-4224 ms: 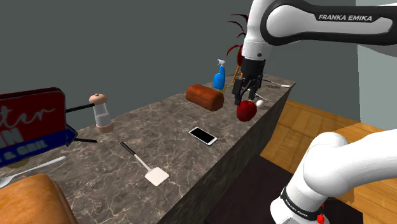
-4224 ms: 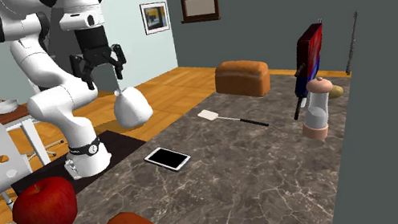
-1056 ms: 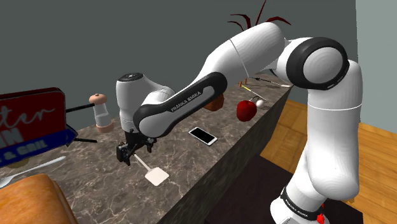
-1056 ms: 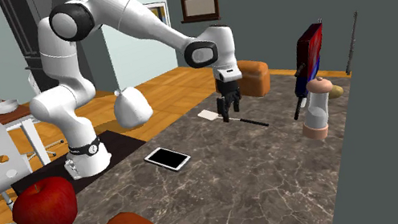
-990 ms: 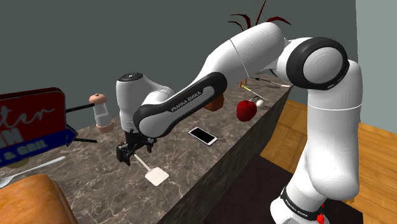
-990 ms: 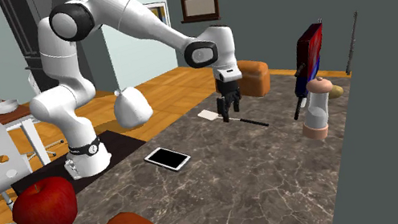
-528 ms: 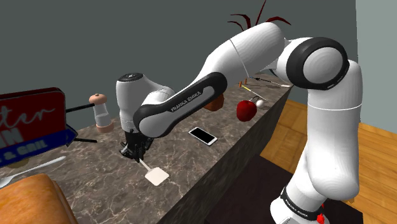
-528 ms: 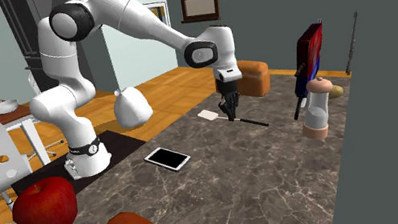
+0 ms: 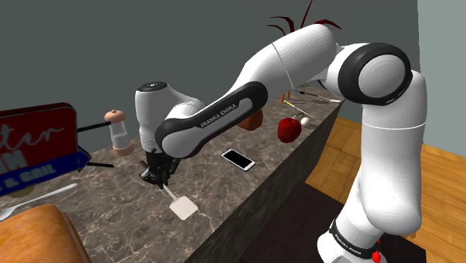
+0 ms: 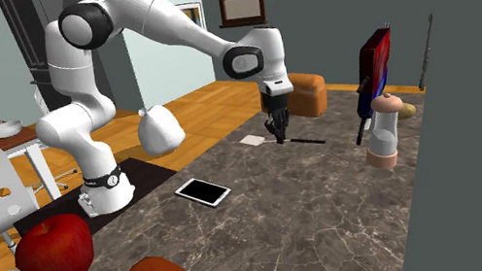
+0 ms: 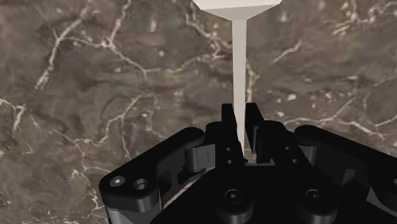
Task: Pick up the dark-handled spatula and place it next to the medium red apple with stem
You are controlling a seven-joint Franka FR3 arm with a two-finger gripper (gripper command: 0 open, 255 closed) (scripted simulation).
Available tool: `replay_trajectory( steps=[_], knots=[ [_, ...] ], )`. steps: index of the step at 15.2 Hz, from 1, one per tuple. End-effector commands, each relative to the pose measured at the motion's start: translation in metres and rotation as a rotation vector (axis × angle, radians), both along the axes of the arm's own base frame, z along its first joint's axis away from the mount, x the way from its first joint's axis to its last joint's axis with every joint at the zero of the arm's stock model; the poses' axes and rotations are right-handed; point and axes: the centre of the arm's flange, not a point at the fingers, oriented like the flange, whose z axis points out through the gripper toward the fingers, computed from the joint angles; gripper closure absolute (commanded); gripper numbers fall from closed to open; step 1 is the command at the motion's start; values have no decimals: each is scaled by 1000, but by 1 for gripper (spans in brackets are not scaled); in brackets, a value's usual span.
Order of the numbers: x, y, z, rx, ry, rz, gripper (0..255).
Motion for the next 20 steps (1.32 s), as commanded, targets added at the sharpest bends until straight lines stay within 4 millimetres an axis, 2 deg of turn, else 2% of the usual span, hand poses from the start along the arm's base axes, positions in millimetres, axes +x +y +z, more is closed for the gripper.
replay_trajectory(
  steps=[1, 20],
  knots=[
    [-1, -1, 11, 0, 0, 0, 255],
    [-1, -1, 112, 0, 0, 0, 255]
  ],
)
